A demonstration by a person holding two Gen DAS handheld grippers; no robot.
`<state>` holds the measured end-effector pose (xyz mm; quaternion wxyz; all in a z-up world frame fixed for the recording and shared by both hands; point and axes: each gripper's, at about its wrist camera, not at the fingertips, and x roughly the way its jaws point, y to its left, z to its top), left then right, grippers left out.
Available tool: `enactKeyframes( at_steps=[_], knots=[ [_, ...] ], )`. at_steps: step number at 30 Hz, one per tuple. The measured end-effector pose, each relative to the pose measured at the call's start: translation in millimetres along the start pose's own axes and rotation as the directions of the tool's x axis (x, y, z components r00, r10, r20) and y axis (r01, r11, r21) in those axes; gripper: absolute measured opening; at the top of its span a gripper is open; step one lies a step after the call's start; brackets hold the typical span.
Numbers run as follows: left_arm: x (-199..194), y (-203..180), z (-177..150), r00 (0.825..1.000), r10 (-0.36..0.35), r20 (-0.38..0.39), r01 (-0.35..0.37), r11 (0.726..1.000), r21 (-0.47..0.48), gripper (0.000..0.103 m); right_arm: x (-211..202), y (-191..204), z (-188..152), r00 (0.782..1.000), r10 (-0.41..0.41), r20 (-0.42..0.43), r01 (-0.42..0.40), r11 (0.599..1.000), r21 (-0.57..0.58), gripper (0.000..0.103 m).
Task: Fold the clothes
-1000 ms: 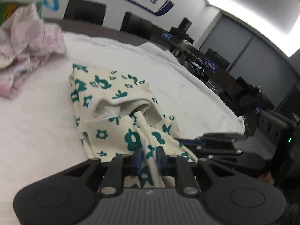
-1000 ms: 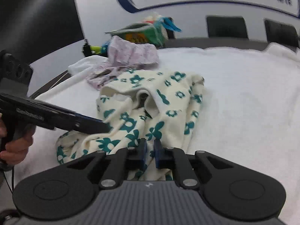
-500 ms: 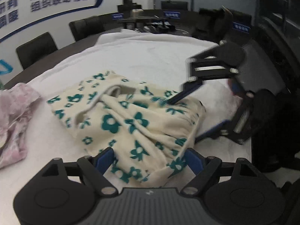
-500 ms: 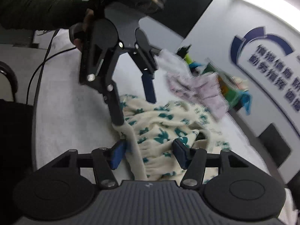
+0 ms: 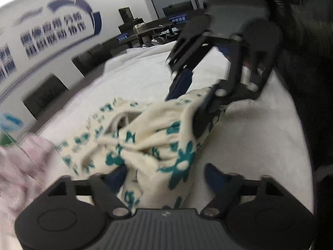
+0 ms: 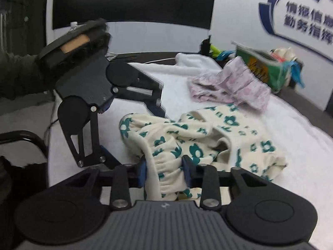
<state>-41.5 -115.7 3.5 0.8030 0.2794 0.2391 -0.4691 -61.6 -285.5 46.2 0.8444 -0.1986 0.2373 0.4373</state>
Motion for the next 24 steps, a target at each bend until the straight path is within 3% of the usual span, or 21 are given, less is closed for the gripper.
enactKeyframes(
  at_steps=[1,3,7,8,9,10,13,17,20,23,24],
  knots=[
    [0.8,9.2,-0.8,1.000,-0.025,0.001,0.025,0.999,-0.043,0.060,-2.3,7.4,-1.6,0.999,-0.034,0.013,0.035,0.999,-0.027,0.057],
    [2.5,24.6,-1.5,0.997,-0.074,0.009,0.075,0.992,-0.099,0.059,-4.4,26.8,-8.7,0.994,-0.104,0.045,0.109,0.987,-0.119,0.076],
    [2.3,37.7,2.3,0.990,-0.140,0.002,0.140,0.984,-0.112,0.058,5.5,49.4,-21.6,0.980,-0.189,0.064,0.199,0.947,-0.253,0.077],
    [1.7,39.8,3.9,0.988,-0.152,-0.003,0.150,0.982,-0.114,0.058,9.6,51.2,-23.7,0.977,-0.204,0.061,0.213,0.938,-0.274,0.076],
    [0.6,41.6,5.2,0.987,-0.161,-0.005,0.159,0.980,-0.117,0.056,13.8,47.2,-23.2,0.980,-0.196,0.042,0.200,0.942,-0.270,0.062],
    [-0.5,43.2,6.5,0.986,-0.168,-0.006,0.166,0.979,-0.121,0.051,18.0,43.1,-22.6,0.982,-0.189,0.023,0.188,0.946,-0.265,0.040],
    [-3.7,39.4,7.8,0.987,-0.161,-0.021,0.158,0.982,-0.105,0.042,22.8,32.0,-16.5,0.991,-0.133,-0.007,0.128,0.969,-0.212,0.026],
    [-25.8,12.2,5.5,0.981,-0.188,-0.037,0.187,0.981,-0.046,0.039,4.9,38.2,-5.7,1.000,0.006,-0.014,-0.008,0.983,-0.182,0.023],
    [-56.5,-28.1,-7.4,0.978,-0.207,-0.036,0.209,0.977,0.053,0.039,-13.8,55.3,-3.2,0.989,0.144,-0.045,-0.150,0.973,-0.178,0.023],
    [-84.0,-72.2,-23.1,0.986,-0.163,0.020,0.157,0.972,0.175,0.049,-28.7,73.1,-3.1,0.971,0.225,-0.082,-0.237,0.954,-0.183,0.023],
    [-90.2,-84.4,-28.0,0.989,-0.135,0.054,0.121,0.969,0.214,0.060,-32.7,71.6,-1.9,0.966,0.246,-0.078,-0.255,0.953,-0.161,0.023]
  ],
)
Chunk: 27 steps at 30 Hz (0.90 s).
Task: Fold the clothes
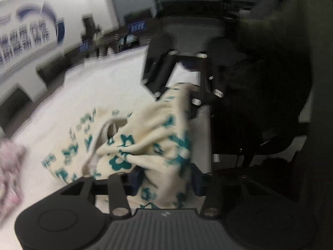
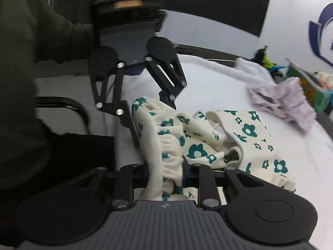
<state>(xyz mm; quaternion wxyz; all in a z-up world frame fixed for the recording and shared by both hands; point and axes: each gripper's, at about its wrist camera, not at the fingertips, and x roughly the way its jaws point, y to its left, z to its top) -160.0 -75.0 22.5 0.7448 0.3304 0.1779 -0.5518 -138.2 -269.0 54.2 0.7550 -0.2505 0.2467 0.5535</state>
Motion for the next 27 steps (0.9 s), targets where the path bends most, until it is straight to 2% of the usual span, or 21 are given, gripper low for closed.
enactKeyframes(
  at_steps=[1,2,4,7,11,12,13,15,16,17,18,19,21,23,26,27],
  knots=[
    [-4.8,-13.6,-1.8,0.999,0.034,0.029,-0.035,0.999,0.041,0.069,-4.3,-0.5,0.7,1.000,0.020,0.007,-0.020,1.000,0.021,0.023],
    [-7.1,-23.8,-3.8,0.996,0.069,0.053,-0.073,0.994,0.076,0.072,-8.2,-1.9,1.4,0.999,0.038,0.015,-0.039,0.998,0.044,0.023],
    [-5.7,-35.8,-7.7,0.986,0.140,0.085,-0.150,0.980,0.127,0.073,-12.6,-12.3,1.4,0.997,0.063,0.035,-0.066,0.993,0.101,0.023],
    [3.3,-30.4,-9.9,0.970,0.219,0.108,-0.231,0.965,0.122,0.073,-12.9,-23.0,1.2,0.995,0.092,0.049,-0.099,0.984,0.147,0.023],
    [13.9,-2.0,-3.2,0.982,0.159,0.101,-0.164,0.986,0.037,0.070,-13.2,-36.1,-2.5,0.989,0.126,0.071,-0.138,0.971,0.195,0.023],
    [16.9,4.8,-0.7,0.987,0.130,0.099,-0.132,0.991,0.018,0.061,-15.6,-37.0,-4.7,0.988,0.133,0.083,-0.148,0.966,0.212,0.023],
    [19.4,15.0,1.3,0.991,0.095,0.093,-0.094,0.995,-0.021,0.043,-17.7,-37.7,-6.6,0.986,0.137,0.092,-0.155,0.961,0.228,0.023],
    [21.7,41.4,1.8,0.996,0.013,0.088,-0.001,0.990,-0.141,0.026,-19.6,-36.2,-7.9,0.990,0.112,0.083,-0.129,0.961,0.245,0.029],
    [20.7,54.9,-2.0,0.995,-0.022,0.101,0.043,0.976,-0.212,0.026,-19.4,-36.7,-9.2,0.993,0.082,0.083,-0.100,0.965,0.243,0.042],
    [20.1,68.8,-6.0,0.991,-0.047,0.121,0.079,0.958,-0.277,0.026,-25.2,-34.4,-13.2,0.993,0.042,0.109,-0.067,0.969,0.237,0.049],
    [19.8,81.2,-10.0,0.987,-0.066,0.144,0.111,0.936,-0.334,0.024,-32.2,-32.3,-19.3,0.989,0.001,0.146,-0.035,0.972,0.233,0.067],
    [19.5,90.5,-14.4,0.982,-0.082,0.167,0.141,0.912,-0.384,0.022,-39.1,-28.7,-27.4,0.981,-0.047,0.190,0.002,0.973,0.233,0.081],
    [18.8,105.2,-22.3,0.971,-0.110,0.210,0.199,0.859,-0.471,0.020,-47.2,-23.1,-42.6,0.960,-0.130,0.246,0.067,0.967,0.247,0.084],
    [19.1,116.0,-25.9,0.963,-0.123,0.241,0.238,0.811,-0.535,0.019,-43.9,-15.6,-54.0,0.953,-0.159,0.260,0.092,0.963,0.252,0.084],
    [18.6,128.3,-29.0,0.952,-0.148,0.269,0.285,0.752,-0.595,0.018,-26.8,0.2,-60.6,0.951,-0.193,0.241,0.161,0.976,0.145,0.082],
    [17.3,130.6,-29.6,0.948,-0.157,0.277,0.299,0.741,-0.602,0.018,-18.0,3.1,-59.2,0.945,-0.241,0.221,0.224,0.969,0.099,0.070]
  ],
)
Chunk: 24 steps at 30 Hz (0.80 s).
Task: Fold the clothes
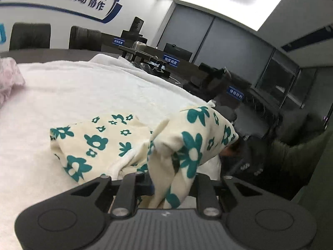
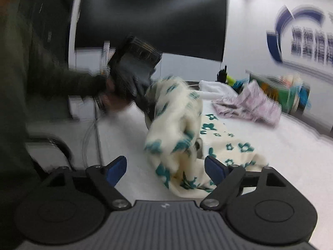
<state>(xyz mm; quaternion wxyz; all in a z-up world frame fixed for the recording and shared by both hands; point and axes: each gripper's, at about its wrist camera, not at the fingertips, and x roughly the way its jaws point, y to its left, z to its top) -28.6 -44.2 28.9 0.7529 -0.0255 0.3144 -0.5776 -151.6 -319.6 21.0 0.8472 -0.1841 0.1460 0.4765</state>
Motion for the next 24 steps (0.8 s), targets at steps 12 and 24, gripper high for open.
enactKeyframes(
  at_steps=[12,24],
  knots=[
    [-33.6,31.5,-5.2,0.979,0.030,0.199,0.052,0.919,-0.390,0.067,35.3,-117.7,-3.9,0.987,0.092,0.133,-0.157,0.740,0.654,0.015],
    [-30.1,-16.2,17.2,0.807,0.498,0.318,-0.410,0.859,-0.307,0.077,52.9,-114.6,8.9,0.990,-0.138,-0.042,0.115,0.582,0.805,0.024]
  ],
)
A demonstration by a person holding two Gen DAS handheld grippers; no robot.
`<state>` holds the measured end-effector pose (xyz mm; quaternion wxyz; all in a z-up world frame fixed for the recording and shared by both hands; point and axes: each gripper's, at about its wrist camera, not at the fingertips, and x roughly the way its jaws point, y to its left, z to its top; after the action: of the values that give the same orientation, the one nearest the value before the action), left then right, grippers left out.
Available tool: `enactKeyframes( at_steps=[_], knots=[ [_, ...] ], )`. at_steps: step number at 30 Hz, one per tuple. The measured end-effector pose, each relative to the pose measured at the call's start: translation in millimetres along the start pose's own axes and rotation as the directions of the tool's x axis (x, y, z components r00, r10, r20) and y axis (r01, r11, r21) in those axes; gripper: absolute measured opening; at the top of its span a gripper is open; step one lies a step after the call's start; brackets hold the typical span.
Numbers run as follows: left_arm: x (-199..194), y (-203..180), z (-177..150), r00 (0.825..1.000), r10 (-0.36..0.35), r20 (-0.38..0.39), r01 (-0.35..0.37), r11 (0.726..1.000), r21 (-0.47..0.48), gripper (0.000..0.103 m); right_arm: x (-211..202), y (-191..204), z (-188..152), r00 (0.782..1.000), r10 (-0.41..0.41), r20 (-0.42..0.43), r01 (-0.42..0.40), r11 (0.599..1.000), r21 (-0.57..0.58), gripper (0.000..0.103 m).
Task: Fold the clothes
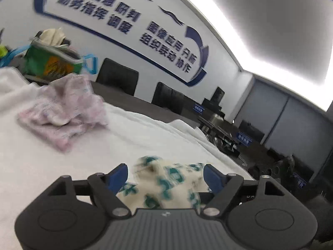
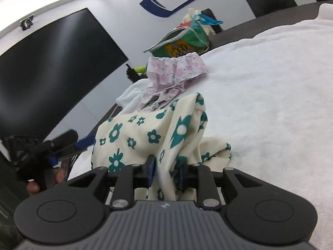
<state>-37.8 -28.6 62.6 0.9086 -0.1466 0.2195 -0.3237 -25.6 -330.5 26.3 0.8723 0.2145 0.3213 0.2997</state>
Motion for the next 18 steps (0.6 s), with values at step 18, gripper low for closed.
enactKeyframes(
  at_steps=[18],
  knots=[
    [15.3,24.4,-19.4,0.982,0.175,-0.066,-0.183,0.973,-0.141,0.028,91.2,93.1,-20.6,0.869,-0.465,0.170,0.466,0.655,-0.595,0.006]
  ],
)
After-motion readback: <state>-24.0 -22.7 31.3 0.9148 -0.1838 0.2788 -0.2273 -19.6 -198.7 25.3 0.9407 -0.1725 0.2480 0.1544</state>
